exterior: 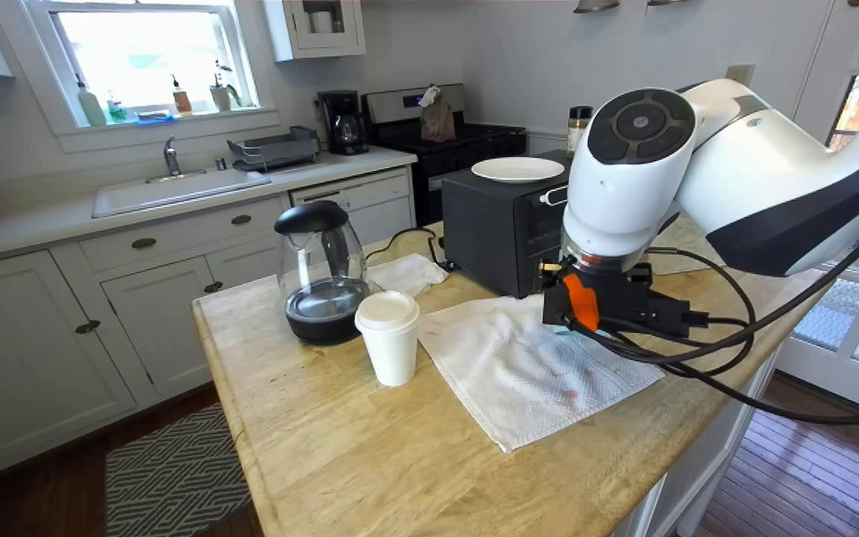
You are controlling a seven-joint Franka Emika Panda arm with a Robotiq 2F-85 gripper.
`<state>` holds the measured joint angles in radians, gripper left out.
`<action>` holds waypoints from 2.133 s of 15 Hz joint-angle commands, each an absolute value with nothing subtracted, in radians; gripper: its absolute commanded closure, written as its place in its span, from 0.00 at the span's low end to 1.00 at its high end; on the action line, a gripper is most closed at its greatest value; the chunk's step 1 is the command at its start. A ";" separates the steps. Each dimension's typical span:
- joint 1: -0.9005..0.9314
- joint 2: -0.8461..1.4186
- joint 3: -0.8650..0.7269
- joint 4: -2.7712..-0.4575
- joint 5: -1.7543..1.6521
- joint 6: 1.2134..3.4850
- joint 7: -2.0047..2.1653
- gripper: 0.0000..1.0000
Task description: Flip the blue cup over on the towel
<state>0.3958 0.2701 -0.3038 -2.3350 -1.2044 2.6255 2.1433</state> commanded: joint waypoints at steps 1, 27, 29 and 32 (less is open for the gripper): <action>0.433 0.316 -0.315 -2.280 -1.299 2.581 2.306 0.40; 0.120 0.335 0.079 -2.249 -1.468 2.313 2.448 0.00; 0.109 0.310 0.088 -2.256 -1.434 2.325 2.409 0.00; 0.100 0.260 0.098 -2.270 -1.369 2.341 2.332 0.00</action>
